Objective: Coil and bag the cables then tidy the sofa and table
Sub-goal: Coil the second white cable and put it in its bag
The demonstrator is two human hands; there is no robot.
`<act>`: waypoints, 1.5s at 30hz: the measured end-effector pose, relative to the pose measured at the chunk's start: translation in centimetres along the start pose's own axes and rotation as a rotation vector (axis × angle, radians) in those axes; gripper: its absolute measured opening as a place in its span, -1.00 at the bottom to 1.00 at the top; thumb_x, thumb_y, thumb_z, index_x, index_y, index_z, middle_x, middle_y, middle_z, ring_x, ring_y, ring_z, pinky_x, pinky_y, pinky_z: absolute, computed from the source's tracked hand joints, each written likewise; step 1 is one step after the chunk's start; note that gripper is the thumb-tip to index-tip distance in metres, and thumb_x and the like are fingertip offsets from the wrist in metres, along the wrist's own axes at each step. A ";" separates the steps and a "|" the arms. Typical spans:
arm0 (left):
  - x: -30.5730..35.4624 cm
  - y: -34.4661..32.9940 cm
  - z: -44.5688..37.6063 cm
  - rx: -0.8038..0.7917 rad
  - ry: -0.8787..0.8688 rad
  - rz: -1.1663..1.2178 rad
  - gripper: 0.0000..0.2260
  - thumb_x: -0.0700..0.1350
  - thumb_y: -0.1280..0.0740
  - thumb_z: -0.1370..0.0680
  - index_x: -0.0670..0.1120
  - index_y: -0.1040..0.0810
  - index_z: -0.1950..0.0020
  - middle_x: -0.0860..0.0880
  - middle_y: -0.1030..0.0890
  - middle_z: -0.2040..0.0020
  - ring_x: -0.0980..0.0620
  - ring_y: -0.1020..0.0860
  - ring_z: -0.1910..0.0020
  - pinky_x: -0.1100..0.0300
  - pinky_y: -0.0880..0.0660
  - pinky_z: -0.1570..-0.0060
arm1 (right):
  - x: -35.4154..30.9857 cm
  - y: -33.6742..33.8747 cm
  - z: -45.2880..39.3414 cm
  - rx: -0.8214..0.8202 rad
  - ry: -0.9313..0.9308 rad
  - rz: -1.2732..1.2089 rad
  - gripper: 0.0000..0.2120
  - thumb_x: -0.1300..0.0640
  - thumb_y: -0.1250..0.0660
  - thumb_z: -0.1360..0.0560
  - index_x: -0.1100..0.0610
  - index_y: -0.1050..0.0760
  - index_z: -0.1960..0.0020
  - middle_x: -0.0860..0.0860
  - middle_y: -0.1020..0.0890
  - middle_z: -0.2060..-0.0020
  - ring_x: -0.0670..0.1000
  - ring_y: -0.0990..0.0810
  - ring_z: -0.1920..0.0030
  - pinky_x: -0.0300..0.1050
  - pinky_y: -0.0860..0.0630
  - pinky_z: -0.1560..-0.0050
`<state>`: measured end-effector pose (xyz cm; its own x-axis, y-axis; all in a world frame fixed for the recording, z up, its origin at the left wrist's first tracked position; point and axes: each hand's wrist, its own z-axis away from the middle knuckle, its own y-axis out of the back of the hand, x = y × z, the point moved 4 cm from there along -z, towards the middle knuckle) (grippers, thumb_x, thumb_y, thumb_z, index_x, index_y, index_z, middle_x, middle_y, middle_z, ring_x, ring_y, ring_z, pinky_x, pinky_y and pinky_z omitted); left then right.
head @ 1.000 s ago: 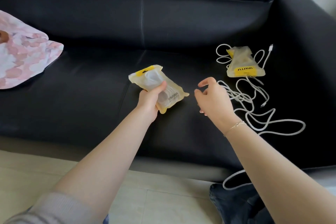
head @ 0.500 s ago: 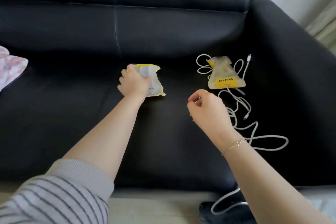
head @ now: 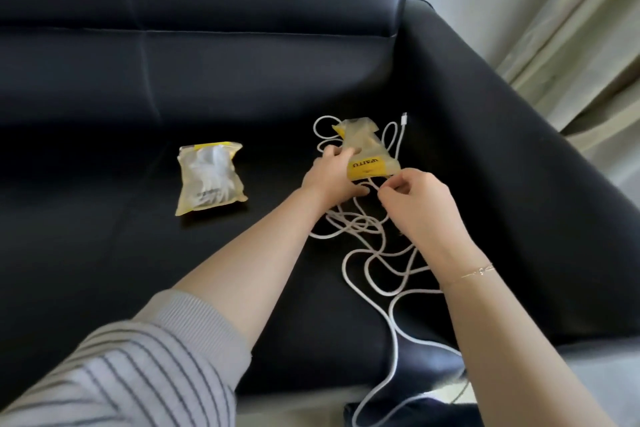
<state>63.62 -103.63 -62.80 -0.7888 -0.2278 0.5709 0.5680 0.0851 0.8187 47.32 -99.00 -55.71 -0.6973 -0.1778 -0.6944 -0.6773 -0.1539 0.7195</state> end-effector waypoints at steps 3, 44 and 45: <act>0.2 -1.9 -1.0 0.053 -0.011 -0.102 -0.48 0.04 -0.43 -0.50 0.10 -0.39 -0.44 -0.06 -0.33 -0.40 -0.14 -0.44 -0.29 -0.09 -0.47 -0.22 | 0.6 0.8 -0.1 -0.014 -0.003 -0.001 -0.91 0.07 -0.29 -0.49 0.03 -0.56 0.07 -0.10 -0.58 0.27 -0.05 -0.57 0.25 -0.09 -0.57 0.21; -15.5 9.2 25.3 0.288 0.410 -0.619 -0.84 -0.11 -0.24 -0.63 -0.16 -0.54 -0.09 -0.07 -0.53 -0.01 -0.07 -0.52 0.12 0.11 -0.44 0.23 | -0.6 -7.3 8.8 -0.467 0.257 0.508 -0.81 0.08 -0.28 -0.50 0.11 -0.55 -0.05 0.04 -0.62 -0.02 0.11 -0.58 -0.06 -0.04 -0.54 -0.05; -15.5 9.0 24.9 0.279 0.403 -0.601 -0.81 -0.08 -0.25 -0.63 -0.16 -0.54 -0.13 -0.08 -0.53 -0.04 -0.09 -0.55 0.07 0.10 -0.47 0.18 | -0.2 -7.0 8.7 -0.467 0.253 0.517 -0.83 0.08 -0.29 -0.50 0.11 -0.55 -0.03 0.04 -0.62 0.00 0.11 -0.59 -0.05 -0.02 -0.55 -0.06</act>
<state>75.11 -75.16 -62.69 -0.7656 -0.6433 0.0008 -0.0528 0.0642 0.9965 50.13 -89.48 -60.74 -0.7863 -0.5496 -0.2822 -0.0680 -0.3770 0.9237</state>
